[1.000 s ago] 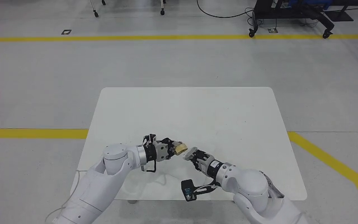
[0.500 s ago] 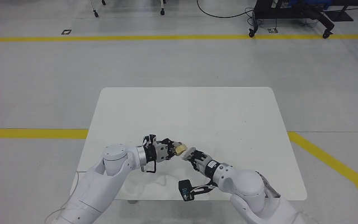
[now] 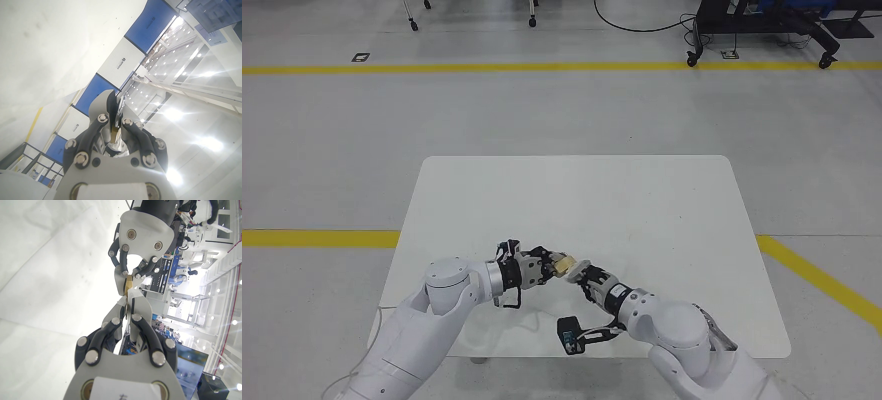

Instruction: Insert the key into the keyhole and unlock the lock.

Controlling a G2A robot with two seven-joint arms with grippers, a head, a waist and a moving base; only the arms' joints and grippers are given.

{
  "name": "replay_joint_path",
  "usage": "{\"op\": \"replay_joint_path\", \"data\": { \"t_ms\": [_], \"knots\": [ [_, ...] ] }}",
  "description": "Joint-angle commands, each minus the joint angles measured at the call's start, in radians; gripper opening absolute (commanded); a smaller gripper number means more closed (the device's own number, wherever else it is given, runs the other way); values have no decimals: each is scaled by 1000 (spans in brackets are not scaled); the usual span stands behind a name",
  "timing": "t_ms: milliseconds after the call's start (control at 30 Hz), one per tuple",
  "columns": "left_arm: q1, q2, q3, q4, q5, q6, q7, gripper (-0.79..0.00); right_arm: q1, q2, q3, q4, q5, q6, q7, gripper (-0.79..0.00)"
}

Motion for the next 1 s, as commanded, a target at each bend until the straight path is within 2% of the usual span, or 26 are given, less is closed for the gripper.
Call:
{"op": "replay_joint_path", "data": {
  "t_ms": [0, 967],
  "knots": [
    [0, 0, -1, 1, 2, -1, 1, -785, -1, -1, 2, 0, 4, 1, 2, -785],
    [6, 0, -4, -10, 17, 1, -18, -785, -7, -5, 9, -11, 7, -12, 25, -785]
  ]
}}
